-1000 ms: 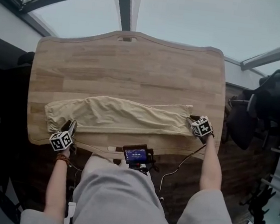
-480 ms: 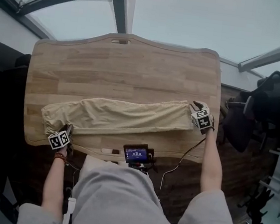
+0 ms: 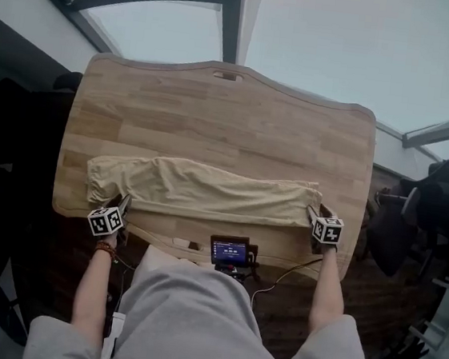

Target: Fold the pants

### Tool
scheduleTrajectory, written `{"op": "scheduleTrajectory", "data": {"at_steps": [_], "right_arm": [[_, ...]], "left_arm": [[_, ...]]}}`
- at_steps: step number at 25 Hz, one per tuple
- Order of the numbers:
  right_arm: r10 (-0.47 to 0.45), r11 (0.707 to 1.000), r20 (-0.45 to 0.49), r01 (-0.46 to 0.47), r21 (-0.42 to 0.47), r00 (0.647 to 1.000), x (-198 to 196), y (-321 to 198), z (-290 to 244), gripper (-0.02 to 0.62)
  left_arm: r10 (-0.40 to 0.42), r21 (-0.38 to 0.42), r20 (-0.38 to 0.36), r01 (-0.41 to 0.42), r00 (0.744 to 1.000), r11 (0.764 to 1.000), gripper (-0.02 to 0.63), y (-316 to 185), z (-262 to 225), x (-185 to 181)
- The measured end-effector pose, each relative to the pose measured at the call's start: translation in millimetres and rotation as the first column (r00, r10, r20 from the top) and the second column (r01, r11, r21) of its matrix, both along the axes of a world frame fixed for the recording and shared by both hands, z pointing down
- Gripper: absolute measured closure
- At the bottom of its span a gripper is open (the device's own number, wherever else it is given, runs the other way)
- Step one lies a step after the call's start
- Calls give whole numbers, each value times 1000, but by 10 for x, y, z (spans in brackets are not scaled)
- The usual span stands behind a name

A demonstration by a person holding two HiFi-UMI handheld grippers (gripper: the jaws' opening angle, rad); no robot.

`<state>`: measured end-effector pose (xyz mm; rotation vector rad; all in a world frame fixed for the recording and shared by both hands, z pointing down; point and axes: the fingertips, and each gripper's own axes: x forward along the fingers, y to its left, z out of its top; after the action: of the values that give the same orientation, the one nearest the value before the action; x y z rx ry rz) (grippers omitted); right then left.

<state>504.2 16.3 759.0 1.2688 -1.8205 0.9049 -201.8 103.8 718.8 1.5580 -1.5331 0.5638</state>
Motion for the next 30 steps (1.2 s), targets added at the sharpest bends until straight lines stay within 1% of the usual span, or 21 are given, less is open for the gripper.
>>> {"op": "scheduleTrajectory", "data": {"at_steps": [1,3,5,7,9,10,13,15,18,20,21,22,24,27,30], "right_arm": [[17,1000,-16,-17,26,1000,-19,-14,29,374],[71,996,-15,-70,60,997,-30,-64,44,382],[111,993,-11,-111,48,994,-17,-50,28,435],[132,991,-38,-132,19,990,-27,-1,-29,514],[149,989,-79,-150,1,986,-48,83,-80,542],[165,986,-90,-165,-2,982,-51,119,-120,549],[229,973,-88,-230,-1,969,-54,182,-295,552],[253,967,-91,-254,-6,963,-89,203,-434,552],[222,975,-80,-223,-10,972,-267,145,-780,554],[186,983,-28,-186,0,982,-482,75,-1128,554],[168,986,16,-168,0,986,-636,48,-1306,554],[146,989,68,-146,-6,987,-821,30,-1474,555],[80,997,155,-79,-11,985,-1250,18,-1789,555],[-24,1000,239,19,25,971,-2049,-7,-2213,555],[-92,996,321,80,50,943,-2972,-48,-2334,555]], "left_arm": [[-21,-3,7,21,1000,1000,442,35,1,-83],[-85,-5,20,85,996,996,442,124,5,-240],[-171,-16,42,172,984,985,442,264,7,-418],[-246,-30,81,249,966,968,440,418,19,-683],[-286,-43,126,293,950,955,439,544,28,-992],[-300,-46,133,309,945,950,435,582,33,-1131],[-347,-45,114,354,931,934,428,659,63,-1494],[-378,-50,93,383,921,922,422,687,118,-1721],[-415,-29,71,418,907,908,422,601,149,-2011],[-406,12,93,407,909,913,422,491,97,-2157],[-386,33,113,385,915,922,422,436,68,-2217],[-358,50,126,355,925,934,422,379,55,-2259],[-291,66,125,285,949,956,422,271,67,-2274],[-189,58,115,183,975,981,422,151,95,-2238],[-133,53,67,130,989,990,417,55,137,-2219]]}}
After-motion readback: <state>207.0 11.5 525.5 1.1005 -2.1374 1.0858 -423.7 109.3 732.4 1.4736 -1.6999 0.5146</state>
